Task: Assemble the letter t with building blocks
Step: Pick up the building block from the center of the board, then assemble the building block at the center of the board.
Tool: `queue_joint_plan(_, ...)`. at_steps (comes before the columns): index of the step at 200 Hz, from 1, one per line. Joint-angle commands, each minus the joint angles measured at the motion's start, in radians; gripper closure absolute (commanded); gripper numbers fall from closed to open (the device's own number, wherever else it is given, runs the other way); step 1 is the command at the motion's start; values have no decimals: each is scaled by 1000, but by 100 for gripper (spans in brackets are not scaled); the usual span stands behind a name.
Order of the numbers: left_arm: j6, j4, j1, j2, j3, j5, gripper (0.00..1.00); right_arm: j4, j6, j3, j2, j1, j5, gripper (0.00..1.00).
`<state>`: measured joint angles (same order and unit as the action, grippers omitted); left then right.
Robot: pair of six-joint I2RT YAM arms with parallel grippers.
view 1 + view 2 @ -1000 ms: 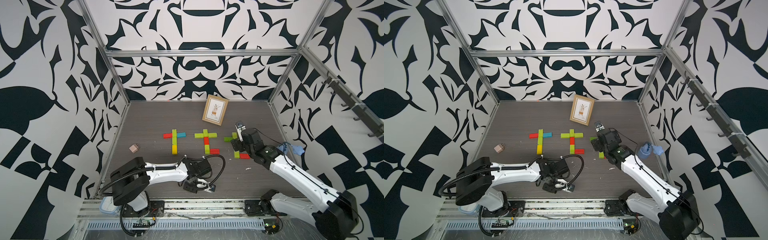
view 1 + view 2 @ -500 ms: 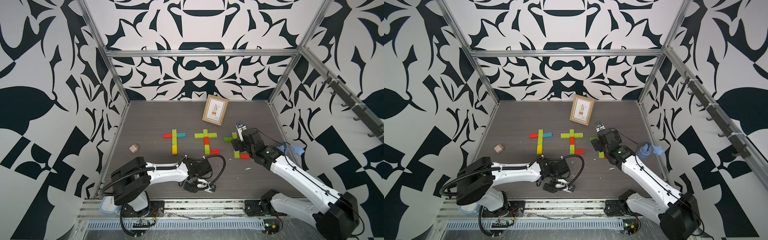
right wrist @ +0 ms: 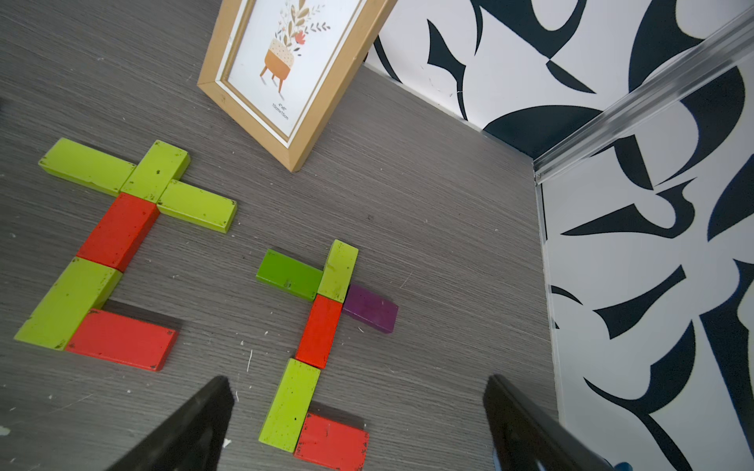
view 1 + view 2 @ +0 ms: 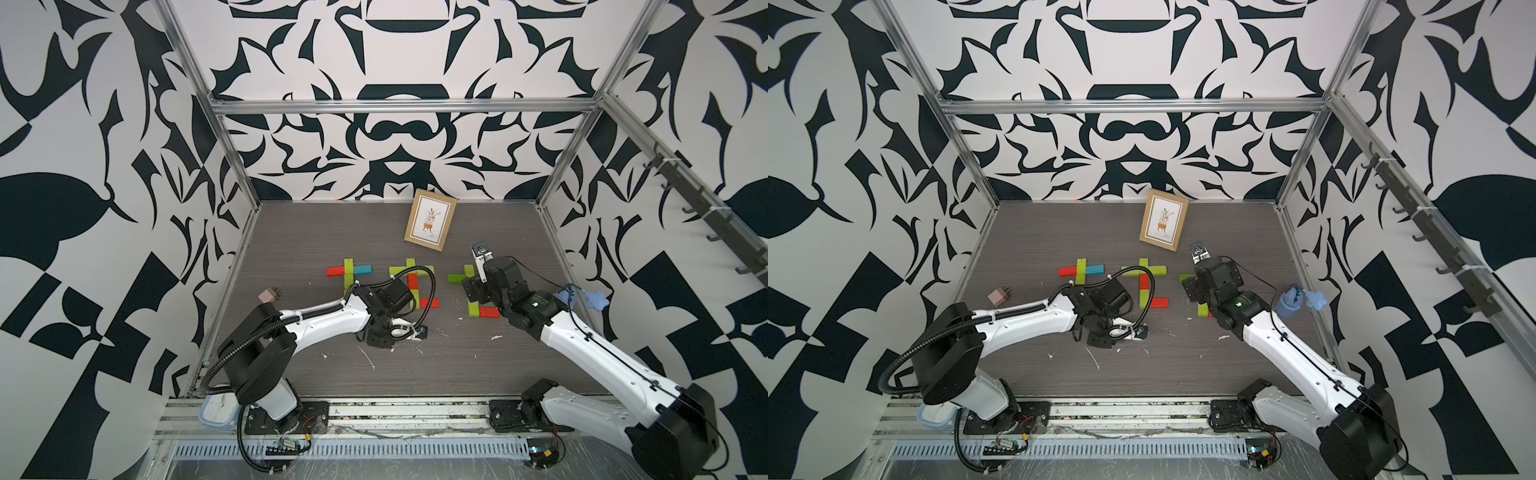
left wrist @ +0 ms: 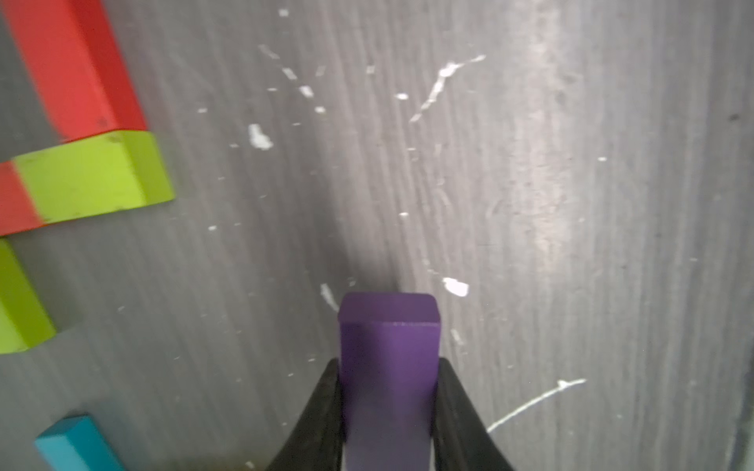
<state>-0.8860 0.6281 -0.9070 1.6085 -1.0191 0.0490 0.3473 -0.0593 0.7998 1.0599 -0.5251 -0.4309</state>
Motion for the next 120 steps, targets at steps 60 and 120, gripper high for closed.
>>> queue_joint_plan(60,-133,53,157,137,-188,-36,80,-3,11,29,-7,-4,1,1)
queue_joint_plan(120,-207,63,221,210,-213,-44,80,2,7,35,2,-4,-1,1)
